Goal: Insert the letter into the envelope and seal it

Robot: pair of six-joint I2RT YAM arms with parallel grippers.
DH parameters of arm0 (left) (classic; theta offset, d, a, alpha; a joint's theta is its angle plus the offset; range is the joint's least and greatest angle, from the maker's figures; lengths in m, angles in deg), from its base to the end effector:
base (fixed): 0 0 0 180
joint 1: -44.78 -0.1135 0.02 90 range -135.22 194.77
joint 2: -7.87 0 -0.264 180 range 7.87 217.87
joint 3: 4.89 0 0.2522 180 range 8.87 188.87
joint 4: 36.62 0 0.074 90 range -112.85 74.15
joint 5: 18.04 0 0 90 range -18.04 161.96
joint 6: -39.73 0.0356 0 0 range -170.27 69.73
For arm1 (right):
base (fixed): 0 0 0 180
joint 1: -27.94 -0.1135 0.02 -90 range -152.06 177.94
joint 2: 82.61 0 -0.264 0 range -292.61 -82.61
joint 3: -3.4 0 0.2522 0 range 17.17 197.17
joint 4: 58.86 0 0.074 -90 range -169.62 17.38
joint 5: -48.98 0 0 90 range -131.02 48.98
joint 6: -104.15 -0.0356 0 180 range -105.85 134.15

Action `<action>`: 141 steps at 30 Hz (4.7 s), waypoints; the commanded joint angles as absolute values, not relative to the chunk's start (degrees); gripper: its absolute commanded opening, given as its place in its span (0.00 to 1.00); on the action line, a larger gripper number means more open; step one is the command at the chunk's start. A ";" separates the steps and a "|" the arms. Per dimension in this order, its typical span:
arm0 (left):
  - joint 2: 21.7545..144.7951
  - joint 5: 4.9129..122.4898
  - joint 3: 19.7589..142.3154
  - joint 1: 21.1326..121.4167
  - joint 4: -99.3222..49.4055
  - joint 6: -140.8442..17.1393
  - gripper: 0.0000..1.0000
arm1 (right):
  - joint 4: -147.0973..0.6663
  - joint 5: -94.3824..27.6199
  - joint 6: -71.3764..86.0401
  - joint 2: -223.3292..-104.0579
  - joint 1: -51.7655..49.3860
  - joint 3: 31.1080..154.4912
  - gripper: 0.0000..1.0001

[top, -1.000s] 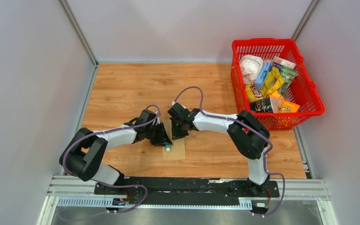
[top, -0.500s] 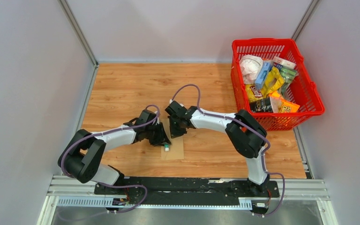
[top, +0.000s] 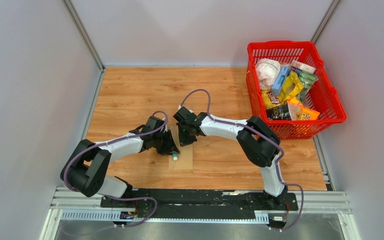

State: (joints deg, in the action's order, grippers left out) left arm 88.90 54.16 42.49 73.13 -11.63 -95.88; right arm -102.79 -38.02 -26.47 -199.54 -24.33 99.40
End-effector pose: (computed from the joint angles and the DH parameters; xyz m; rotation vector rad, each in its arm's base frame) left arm 0.2104 -0.1259 0.1424 -0.2956 2.7605 -0.8153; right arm 0.2566 0.3346 0.1596 -0.3039 2.8164 0.5089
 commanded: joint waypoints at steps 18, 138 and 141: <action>88.64 59.75 41.83 71.67 -4.05 -90.26 0.00 | -100.22 -38.04 -25.75 -197.13 -24.88 103.21 0.00; 81.17 62.47 38.31 66.84 1.58 -88.15 0.00 | -96.26 -34.25 -31.91 -203.55 -22.78 99.69 0.00; 80.99 62.47 38.22 66.75 1.75 -88.15 0.00 | -96.26 -34.17 -32.43 -203.55 -22.78 100.48 0.00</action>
State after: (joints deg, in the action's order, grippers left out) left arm 79.99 56.65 38.74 67.50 -1.71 -91.24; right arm -94.38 -32.07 -32.55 -201.59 -23.48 98.72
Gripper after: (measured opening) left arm 0.302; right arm 0.003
